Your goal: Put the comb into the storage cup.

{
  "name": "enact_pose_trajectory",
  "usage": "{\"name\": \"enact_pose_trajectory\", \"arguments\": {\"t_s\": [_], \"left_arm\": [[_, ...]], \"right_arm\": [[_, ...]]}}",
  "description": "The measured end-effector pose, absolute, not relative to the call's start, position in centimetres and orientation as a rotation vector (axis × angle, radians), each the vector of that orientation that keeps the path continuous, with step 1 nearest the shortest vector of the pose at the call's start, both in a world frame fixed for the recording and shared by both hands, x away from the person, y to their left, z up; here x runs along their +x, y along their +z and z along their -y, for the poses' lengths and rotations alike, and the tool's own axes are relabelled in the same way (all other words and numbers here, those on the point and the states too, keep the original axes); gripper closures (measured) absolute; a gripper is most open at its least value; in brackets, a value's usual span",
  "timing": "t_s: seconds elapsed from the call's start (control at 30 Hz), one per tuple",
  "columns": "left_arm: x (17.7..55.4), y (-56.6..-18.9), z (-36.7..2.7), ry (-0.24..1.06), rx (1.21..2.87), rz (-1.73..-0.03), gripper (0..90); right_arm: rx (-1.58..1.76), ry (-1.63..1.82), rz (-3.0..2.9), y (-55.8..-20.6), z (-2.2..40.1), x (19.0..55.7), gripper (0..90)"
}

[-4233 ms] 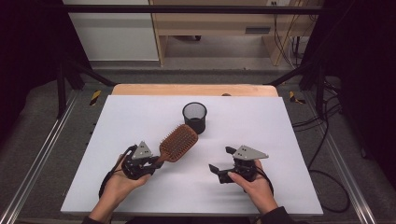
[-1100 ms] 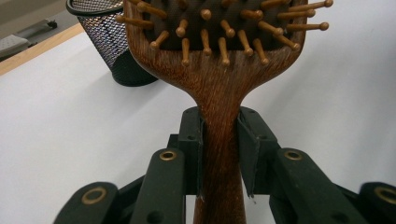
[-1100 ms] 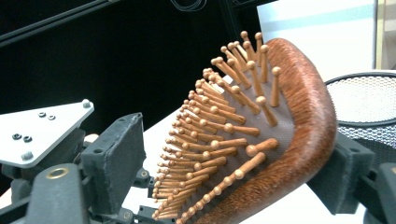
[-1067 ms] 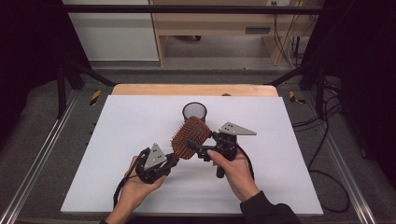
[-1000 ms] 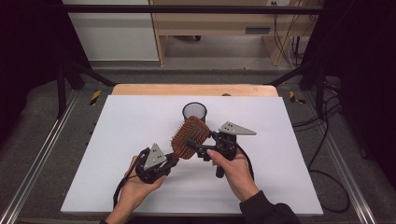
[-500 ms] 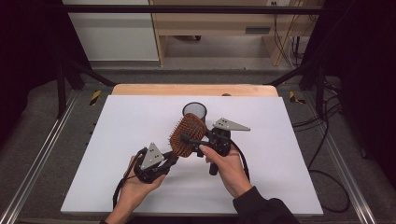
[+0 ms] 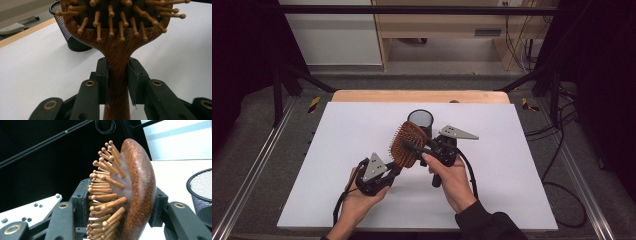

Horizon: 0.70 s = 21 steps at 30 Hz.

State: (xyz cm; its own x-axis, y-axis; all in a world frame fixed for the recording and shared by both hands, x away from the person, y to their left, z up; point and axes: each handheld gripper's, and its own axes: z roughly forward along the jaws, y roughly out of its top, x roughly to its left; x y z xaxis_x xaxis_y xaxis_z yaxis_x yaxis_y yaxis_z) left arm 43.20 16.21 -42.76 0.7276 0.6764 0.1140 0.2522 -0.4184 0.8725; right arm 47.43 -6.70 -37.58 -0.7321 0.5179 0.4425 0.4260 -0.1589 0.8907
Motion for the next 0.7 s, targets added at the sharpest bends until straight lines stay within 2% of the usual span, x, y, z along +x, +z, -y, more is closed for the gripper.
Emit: {"name": "enact_pose_trajectory", "arguments": {"t_s": [0.3,0.33,0.37,0.4,0.43,0.53,0.57,0.6,0.7], "left_arm": [[43.3,-43.0,-16.4,0.567,1.934,-0.75,71.8],[43.3,-43.0,-16.4,0.57,1.917,-0.752,67.5],[43.3,-43.0,-16.5,0.577,1.901,-0.759,67.5],[43.4,-43.0,-16.6,0.583,1.891,-0.768,61.3],[43.4,-43.0,-16.8,0.591,1.884,-0.779,48.0],[42.9,-43.0,-17.7,0.629,1.856,-0.777,35.5],[42.7,-43.0,-18.2,0.644,1.848,-0.776,35.5],[42.5,-42.9,-18.7,0.661,1.842,-0.775,31.9],[42.3,-42.8,-20.7,0.654,1.802,-0.812,15.7]], "right_arm": [[1.137,2.033,-1.984,-37.1,6.1,47.4,52.0],[1.134,2.026,-1.984,-36.9,6.2,47.5,52.1],[1.134,2.026,-1.984,-36.9,6.2,47.5,52.1],[1.132,2.014,-1.978,-36.8,6.3,47.7,52.1],[1.148,2.014,-1.965,-36.6,6.6,48.0,52.1],[1.163,1.989,-1.941,-36.1,7.4,48.9,52.0],[1.163,1.989,-1.941,-36.1,7.4,48.9,52.0],[1.168,1.978,-1.937,-36.0,7.7,49.2,51.9],[1.193,1.951,-1.917,-35.7,8.6,50.4,51.9]]}}
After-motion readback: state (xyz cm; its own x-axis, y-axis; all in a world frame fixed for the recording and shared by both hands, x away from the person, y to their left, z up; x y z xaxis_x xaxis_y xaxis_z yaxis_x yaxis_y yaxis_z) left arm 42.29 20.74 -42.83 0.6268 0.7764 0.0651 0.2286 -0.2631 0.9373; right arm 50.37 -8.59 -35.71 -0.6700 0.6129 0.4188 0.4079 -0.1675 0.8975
